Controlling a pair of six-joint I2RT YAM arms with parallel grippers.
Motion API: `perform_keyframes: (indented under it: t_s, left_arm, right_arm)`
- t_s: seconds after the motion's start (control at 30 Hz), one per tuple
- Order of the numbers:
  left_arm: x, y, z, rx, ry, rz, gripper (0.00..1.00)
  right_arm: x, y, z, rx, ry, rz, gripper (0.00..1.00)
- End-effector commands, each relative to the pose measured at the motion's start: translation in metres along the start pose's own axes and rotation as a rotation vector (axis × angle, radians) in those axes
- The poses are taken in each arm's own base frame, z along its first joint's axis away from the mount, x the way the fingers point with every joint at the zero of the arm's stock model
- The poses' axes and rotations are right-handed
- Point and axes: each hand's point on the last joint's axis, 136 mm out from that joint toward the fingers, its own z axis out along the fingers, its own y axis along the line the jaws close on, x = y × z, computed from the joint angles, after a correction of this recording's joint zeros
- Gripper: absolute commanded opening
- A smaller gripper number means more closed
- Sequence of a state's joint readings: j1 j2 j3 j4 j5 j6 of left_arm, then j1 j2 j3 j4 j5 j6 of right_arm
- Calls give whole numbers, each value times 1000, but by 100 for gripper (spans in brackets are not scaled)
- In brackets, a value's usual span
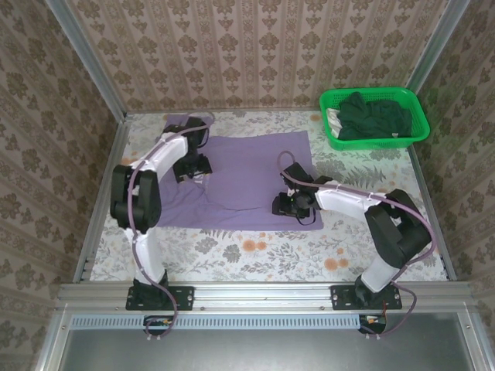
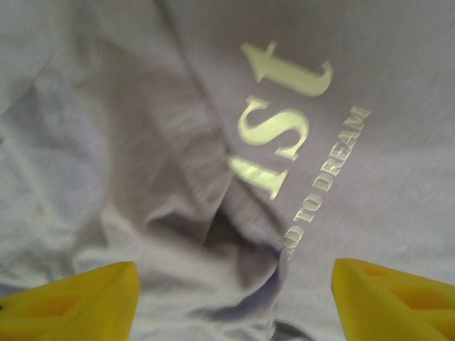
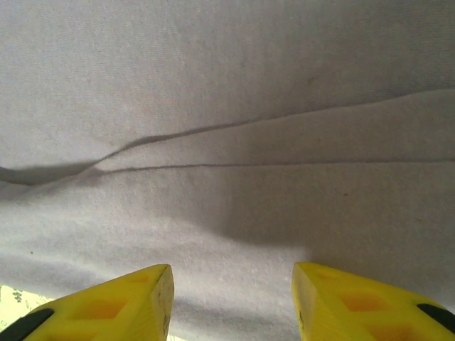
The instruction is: Fold and stack the t-shirts
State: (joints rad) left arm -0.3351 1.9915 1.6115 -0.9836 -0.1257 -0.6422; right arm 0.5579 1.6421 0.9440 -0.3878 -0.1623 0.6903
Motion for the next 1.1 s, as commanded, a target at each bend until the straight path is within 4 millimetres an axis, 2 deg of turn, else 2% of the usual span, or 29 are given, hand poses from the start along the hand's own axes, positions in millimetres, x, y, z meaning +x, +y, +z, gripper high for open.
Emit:
perform_keyframes:
  t_s: [0.0,0.1,0.2,0.33,0.57,0.8,1.07]
  left_arm:
    - [-1,3,-11,-118,-9,55,66]
    - [-6,-9,-13,-152,-29,128,60]
    - [-2,-21,-5,-170,7,210,56]
    - [6,-27,8,-188,59,309,44]
    - [26,-23,26,-154,126,390,48]
    - [33,-23,46,-131,177,404,49]
    - [37,-9,51,-174,164,400,49]
  right_arm:
    - [-2,4,-10,-51,-25,-11,48]
    - [0,-1,-11,-53,-26,1,47]
    - [1,-6,-12,-57,-32,19,45]
    - [1,-8,-12,-62,-32,28,44]
    - [1,-15,-9,-65,-31,57,43]
    - [0,-16,-7,-67,-26,69,42]
    - [1,-17,-5,-59,-17,72,41]
